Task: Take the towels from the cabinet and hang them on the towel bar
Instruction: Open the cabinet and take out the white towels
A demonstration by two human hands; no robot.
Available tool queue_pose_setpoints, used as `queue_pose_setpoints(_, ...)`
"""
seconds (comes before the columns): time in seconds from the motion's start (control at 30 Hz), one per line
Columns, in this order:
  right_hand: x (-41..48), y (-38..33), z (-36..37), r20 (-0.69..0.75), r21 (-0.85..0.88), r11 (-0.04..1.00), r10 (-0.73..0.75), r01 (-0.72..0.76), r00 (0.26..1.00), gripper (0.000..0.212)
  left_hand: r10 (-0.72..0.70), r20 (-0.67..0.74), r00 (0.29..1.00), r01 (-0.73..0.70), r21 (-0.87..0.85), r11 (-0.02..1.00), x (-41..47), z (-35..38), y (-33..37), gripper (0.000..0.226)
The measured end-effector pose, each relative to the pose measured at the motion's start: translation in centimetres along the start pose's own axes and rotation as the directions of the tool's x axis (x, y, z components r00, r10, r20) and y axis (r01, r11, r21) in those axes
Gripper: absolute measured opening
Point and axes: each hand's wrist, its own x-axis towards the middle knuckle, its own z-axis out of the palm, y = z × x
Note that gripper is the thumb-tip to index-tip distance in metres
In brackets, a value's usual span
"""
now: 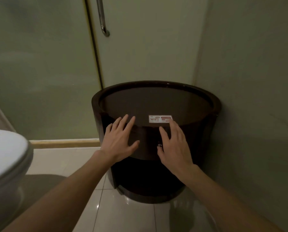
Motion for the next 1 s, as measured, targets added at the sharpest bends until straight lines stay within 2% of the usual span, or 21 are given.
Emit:
queue_pose_setpoints(0.1,-0.9,0.0,0.7,-0.1,0.054,0.998,0.021,-0.015,0.995,0.052,0.004,-0.018,1.0,-0.004,0.0,1.0,-0.3,0.8,0.0,0.087)
queue_pose_setpoints(0.17,-1.4,0.0,1.0,-0.066,0.104,0.994,0.02,-0.013,0.998,0.034,0.005,-0.04,0.999,-0.005,0.0,1.0,-0.6,1.0,-0.1,0.086)
queue_pose_setpoints(0.23,-1.6,0.3,1.7,-0.018,0.12,0.993,0.02,-0.017,1.0,0.027,0.007,-0.065,0.998,-0.007,-0.002,1.0,-1.0,1.0,-0.1,0.083)
queue_pose_setpoints(0.47,-1.0,-0.1,3.8,0.063,0.117,0.992,-0.055,0.047,0.997,0.023,0.006,-0.119,0.993,-0.011,-0.039,0.999,-2.2,1.0,-0.9,0.072)
queue_pose_setpoints(0.73,0.2,-0.6,4.0,0.126,0.125,0.992,0.018,-0.033,0.992,0.008,0.009,-0.072,0.997,-0.013,-0.053,0.999,-2.4,0.2,-1.8,0.073)
queue_pose_setpoints(1.0,-0.6,-0.7,3.2,0.148,0.165,0.986,0.004,-0.028,0.989,0.004,0.018,-0.066,0.998,-0.021,-0.044,0.999,-2.6,-0.2,-1.7,0.083)
